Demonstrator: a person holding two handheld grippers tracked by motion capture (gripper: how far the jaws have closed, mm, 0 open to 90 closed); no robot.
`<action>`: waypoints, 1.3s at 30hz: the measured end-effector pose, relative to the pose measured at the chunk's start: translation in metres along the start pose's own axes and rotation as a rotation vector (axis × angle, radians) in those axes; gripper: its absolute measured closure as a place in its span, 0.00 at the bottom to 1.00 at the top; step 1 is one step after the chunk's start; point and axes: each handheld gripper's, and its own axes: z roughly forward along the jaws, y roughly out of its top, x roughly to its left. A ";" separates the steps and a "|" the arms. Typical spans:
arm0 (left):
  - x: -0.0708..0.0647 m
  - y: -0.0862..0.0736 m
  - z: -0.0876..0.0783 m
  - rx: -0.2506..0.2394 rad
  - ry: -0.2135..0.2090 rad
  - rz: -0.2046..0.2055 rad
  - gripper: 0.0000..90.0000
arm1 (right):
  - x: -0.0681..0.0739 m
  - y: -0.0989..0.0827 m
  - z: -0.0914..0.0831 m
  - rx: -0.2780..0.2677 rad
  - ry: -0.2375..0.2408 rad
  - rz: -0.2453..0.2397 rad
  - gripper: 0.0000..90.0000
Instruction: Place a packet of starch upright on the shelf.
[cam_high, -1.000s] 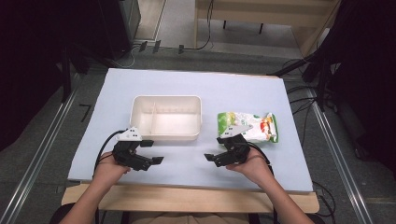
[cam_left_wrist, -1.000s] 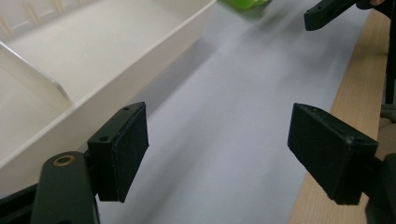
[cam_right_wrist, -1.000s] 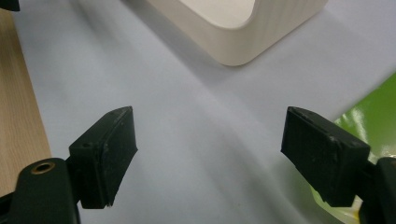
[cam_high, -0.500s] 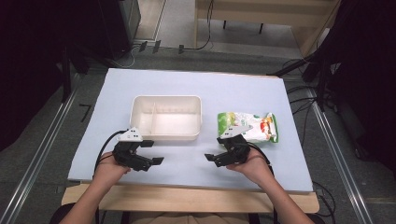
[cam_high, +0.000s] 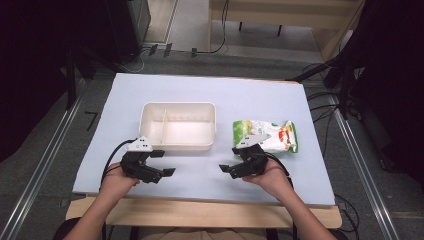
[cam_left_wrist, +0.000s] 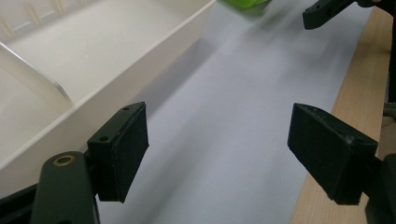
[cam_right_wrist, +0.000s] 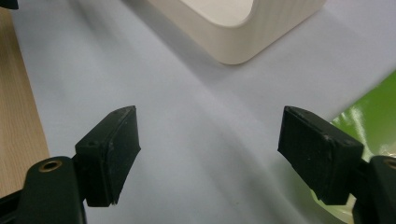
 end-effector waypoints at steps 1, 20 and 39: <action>0.000 0.000 0.000 0.000 0.000 0.000 0.23 | 0.000 0.000 0.000 0.001 0.000 0.001 0.24; 0.000 0.000 -0.001 -0.001 0.003 0.003 0.23 | 0.000 0.000 -0.001 0.007 0.004 0.001 0.27; 0.001 0.005 0.003 -0.011 -0.012 0.012 0.23 | -0.014 -0.016 -0.045 0.009 -0.069 0.060 0.43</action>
